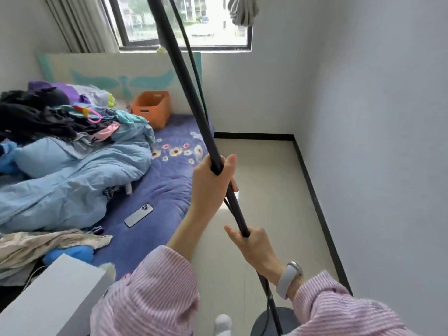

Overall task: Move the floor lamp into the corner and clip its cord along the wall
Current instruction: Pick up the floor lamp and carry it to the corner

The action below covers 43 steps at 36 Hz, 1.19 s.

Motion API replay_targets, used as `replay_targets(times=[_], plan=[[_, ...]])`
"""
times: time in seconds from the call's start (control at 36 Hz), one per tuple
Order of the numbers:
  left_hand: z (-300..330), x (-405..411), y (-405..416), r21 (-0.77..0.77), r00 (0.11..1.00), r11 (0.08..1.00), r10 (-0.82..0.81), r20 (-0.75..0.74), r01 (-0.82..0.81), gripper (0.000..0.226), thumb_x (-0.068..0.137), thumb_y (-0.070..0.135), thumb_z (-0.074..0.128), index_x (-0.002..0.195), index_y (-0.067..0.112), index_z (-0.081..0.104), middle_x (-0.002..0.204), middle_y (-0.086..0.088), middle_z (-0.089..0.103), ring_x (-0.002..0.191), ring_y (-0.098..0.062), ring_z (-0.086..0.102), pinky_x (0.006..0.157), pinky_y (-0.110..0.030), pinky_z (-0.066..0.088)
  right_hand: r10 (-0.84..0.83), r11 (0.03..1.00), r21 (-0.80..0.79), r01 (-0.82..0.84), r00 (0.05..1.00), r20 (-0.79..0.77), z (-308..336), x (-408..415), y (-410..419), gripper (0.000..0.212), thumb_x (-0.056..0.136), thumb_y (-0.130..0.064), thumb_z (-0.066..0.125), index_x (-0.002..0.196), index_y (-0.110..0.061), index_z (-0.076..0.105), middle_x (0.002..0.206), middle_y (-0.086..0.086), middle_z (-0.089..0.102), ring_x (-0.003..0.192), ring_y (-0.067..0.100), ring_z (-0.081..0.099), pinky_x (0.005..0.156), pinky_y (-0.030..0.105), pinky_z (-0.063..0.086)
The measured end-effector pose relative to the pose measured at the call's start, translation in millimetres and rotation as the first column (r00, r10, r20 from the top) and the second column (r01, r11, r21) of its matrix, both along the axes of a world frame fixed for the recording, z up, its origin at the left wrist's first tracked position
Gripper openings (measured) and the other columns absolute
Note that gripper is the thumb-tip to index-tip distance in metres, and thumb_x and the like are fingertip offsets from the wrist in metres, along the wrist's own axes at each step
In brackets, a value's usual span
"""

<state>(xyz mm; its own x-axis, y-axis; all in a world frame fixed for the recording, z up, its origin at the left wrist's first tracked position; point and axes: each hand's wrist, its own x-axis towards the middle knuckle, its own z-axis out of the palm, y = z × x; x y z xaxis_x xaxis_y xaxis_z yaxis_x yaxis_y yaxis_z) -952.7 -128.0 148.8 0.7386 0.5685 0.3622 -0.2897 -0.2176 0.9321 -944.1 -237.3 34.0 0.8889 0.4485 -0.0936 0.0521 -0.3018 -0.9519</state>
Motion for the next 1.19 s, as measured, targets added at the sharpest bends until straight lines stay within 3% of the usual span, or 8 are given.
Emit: replay_targets(times=[0.22, 0.39, 0.58, 0.81, 0.97, 1.19], plan=[[12, 168, 55, 0.009, 0.991, 0.991, -0.136, 0.01, 0.136, 0.03, 0.087, 0.024, 0.059, 0.063, 0.022, 0.042, 0.035, 0.008, 0.048, 0.037, -0.018, 0.054, 0.046, -0.036, 0.045, -0.1, 0.995, -0.026, 0.1, 0.995, 0.007, 15, 156, 51, 0.056, 0.077, -0.04, 0.066, 0.043, -0.024, 0.026, 0.036, -0.012, 0.024, 0.035, 0.01, 0.021, 0.037, 0.023, 0.018], [32, 285, 81, 0.075, 0.978, 0.977, -0.203, 0.047, 0.2, 0.03, 0.086, 0.033, 0.059, 0.063, 0.021, 0.042, 0.034, 0.004, 0.051, 0.035, -0.016, 0.053, 0.037, -0.021, 0.04, -0.169, 0.985, -0.013, 0.17, 0.984, 0.052, 38, 265, 81, 0.06, 0.079, -0.036, 0.066, 0.037, -0.022, 0.024, 0.032, -0.012, 0.023, 0.036, 0.009, 0.021, 0.039, 0.023, 0.019], [41, 428, 96, 0.105, 0.958, 0.956, -0.281, 0.051, 0.275, 0.033, 0.08, 0.042, 0.058, 0.064, 0.02, 0.041, 0.034, 0.005, 0.05, 0.034, -0.017, 0.054, 0.034, -0.017, 0.034, -0.224, 0.974, 0.055, 0.22, 0.972, 0.07, 42, 400, 103, 0.06, 0.082, -0.034, 0.063, 0.039, -0.022, 0.024, 0.035, -0.012, 0.023, 0.038, 0.01, 0.021, 0.041, 0.027, 0.02], [44, 614, 108, 0.151, 0.951, 0.941, -0.309, 0.027, 0.302, 0.03, 0.085, 0.033, 0.058, 0.061, 0.025, 0.041, 0.035, 0.007, 0.05, 0.036, -0.018, 0.055, 0.038, -0.016, 0.037, -0.225, 0.967, 0.128, 0.22, 0.974, 0.026, 31, 591, 126, 0.062, 0.085, -0.027, 0.06, 0.035, -0.02, 0.024, 0.031, -0.012, 0.021, 0.034, 0.007, 0.019, 0.037, 0.018, 0.02], [56, 736, 133, 0.169, 0.938, 0.923, -0.347, -0.015, 0.344, 0.025, 0.088, 0.026, 0.052, 0.067, 0.017, 0.043, 0.043, 0.002, 0.058, 0.043, -0.021, 0.055, 0.039, -0.022, 0.042, -0.245, 0.962, 0.133, 0.237, 0.968, 0.046, 42, 724, 154, 0.063, 0.084, -0.03, 0.061, 0.035, -0.02, 0.022, 0.032, -0.01, 0.02, 0.037, 0.01, 0.019, 0.039, 0.021, 0.02], [65, 884, 177, 0.154, 0.894, 0.884, -0.448, 0.004, 0.442, 0.018, 0.096, 0.012, 0.04, 0.079, 0.006, 0.045, 0.058, -0.011, 0.054, 0.042, -0.012, 0.053, 0.04, -0.013, 0.039, -0.253, 0.963, 0.121, 0.241, 0.963, 0.093, 43, 883, 196, 0.064, 0.085, -0.034, 0.059, 0.032, -0.022, 0.027, 0.028, -0.01, 0.026, 0.033, 0.008, 0.024, 0.038, 0.018, 0.025]])
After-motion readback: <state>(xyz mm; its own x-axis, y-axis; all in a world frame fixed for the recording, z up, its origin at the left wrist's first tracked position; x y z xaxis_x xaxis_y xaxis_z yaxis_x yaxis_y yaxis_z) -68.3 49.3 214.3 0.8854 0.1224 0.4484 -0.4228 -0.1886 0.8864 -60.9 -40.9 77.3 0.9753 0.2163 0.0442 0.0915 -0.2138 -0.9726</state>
